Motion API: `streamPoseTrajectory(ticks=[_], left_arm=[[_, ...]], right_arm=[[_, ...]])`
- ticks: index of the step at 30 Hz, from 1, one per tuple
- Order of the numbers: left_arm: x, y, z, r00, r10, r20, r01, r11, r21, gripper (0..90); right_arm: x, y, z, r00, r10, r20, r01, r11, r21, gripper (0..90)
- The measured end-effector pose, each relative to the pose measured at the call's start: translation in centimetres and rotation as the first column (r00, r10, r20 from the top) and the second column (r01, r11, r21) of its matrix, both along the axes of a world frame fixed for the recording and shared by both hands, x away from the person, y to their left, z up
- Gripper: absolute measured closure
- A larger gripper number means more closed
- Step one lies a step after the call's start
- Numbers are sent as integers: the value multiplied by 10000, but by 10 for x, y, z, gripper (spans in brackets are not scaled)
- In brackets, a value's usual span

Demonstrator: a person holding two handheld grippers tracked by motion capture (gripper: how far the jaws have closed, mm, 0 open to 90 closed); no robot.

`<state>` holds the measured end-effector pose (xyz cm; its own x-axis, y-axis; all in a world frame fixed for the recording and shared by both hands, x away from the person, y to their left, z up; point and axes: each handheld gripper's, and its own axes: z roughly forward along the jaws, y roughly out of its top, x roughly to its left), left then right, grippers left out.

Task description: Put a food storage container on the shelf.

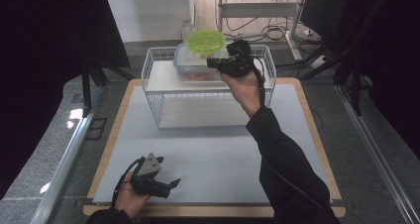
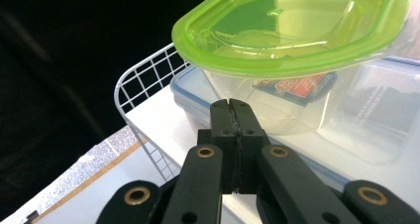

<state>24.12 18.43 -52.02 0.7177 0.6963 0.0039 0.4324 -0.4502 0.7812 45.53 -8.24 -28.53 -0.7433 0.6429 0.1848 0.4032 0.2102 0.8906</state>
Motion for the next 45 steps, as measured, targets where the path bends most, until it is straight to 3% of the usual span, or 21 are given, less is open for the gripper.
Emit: streamPoseTrajectory(ticks=[11, 15, 16, 17, 18, 20, 25, 31, 37, 45], left_arm=[[0, 0, 0, 10000, -18, -9, 18, 10000, 3, 62], [0, 1, 0, 10000, 4, -2, -4, 10000, -57, 61], [0, 1, 0, 10000, 7, 4, -7, 10000, -49, 61], [0, 1, 0, 10000, 7, 4, -7, 10000, -49, 61], [0, 1, 0, 10000, -1, 9, 1, 10000, -56, 61], [0, 0, 0, 10000, -18, -1, 18, 10000, -14, 60], [0, -1, 0, 10000, 7, 10, -7, 10000, -41, 59], [0, -1, 0, 10000, -48, -7, 48, 10000, 61, 58], [0, -1, -1, 10000, -26, -27, 26, 10000, 50, 57], [0, -2, -1, 10000, -31, -62, 31, 10000, 52, 57]], right_arm=[[15, 1, -6, 9992, -306, -243, 307, 9995, 73, 900], [6, 0, -10, 9999, 61, -158, -58, 9999, 139, 805], [-3, -2, -12, 9995, 284, 98, -285, 9996, 89, 711], [-3, -2, -12, 9995, 284, 98, -285, 9996, 89, 711], [-9, -3, -14, 9991, 353, 249, -354, 9994, 22, 649], [-24, -7, -22, 9970, 462, 619, -448, 9987, -245, 458], [-46, -19, -43, 9952, 726, 660, -699, 9966, -437, 254], [-64, -35, -67, 9947, 861, 570, -819, 9940, -721, 155], [-85, -59, -99, 9951, 737, 655, -637, 9876, -1438, 83], [-103, -81, -120, 9949, 596, 813, -425, 9792, -1986, 38]])
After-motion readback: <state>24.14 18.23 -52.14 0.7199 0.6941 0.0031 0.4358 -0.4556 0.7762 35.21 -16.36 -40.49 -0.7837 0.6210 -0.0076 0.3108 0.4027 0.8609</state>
